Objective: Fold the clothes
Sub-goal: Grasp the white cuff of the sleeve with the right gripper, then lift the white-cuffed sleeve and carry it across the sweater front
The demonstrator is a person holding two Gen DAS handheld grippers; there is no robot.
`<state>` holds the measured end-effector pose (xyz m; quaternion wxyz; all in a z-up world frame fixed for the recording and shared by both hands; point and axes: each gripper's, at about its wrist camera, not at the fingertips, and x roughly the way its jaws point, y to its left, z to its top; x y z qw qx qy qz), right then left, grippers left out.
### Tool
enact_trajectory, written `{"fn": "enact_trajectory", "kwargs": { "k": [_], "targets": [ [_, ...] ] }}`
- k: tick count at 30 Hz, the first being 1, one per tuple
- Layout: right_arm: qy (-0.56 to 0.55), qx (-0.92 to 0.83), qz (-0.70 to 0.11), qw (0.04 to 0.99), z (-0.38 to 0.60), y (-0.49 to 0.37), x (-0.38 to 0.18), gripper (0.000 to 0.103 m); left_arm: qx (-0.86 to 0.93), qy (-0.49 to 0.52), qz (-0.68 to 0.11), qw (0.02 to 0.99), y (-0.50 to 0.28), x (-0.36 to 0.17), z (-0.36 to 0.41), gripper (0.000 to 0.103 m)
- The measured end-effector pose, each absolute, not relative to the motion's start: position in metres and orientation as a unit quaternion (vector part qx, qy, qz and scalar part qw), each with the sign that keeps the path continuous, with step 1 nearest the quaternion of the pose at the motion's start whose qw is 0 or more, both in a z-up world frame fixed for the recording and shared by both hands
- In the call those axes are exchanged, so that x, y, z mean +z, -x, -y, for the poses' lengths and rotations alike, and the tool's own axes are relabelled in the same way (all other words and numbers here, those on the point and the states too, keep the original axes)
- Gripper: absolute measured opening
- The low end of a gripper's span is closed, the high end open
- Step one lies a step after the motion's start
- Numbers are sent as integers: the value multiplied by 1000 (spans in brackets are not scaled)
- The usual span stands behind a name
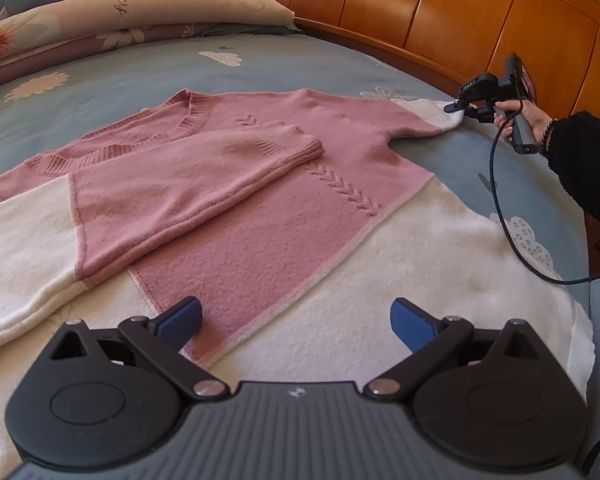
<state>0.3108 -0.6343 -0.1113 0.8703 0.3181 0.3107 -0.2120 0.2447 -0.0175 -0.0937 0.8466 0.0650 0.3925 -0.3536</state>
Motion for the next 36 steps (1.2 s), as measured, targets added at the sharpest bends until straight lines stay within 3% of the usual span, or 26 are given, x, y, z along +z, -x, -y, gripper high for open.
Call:
{"fn": "enact_trajectory", "kwargs": {
  "k": [12,36],
  "targets": [
    [-158,-153,-329,918,541,-330,-35,9,-349,-139,-390,841,-230,-92,29,100],
    [-41,-23,-342,938,349,-372,39,9,-356,-162,-344,853,-210,-62,29,100]
  ]
}}
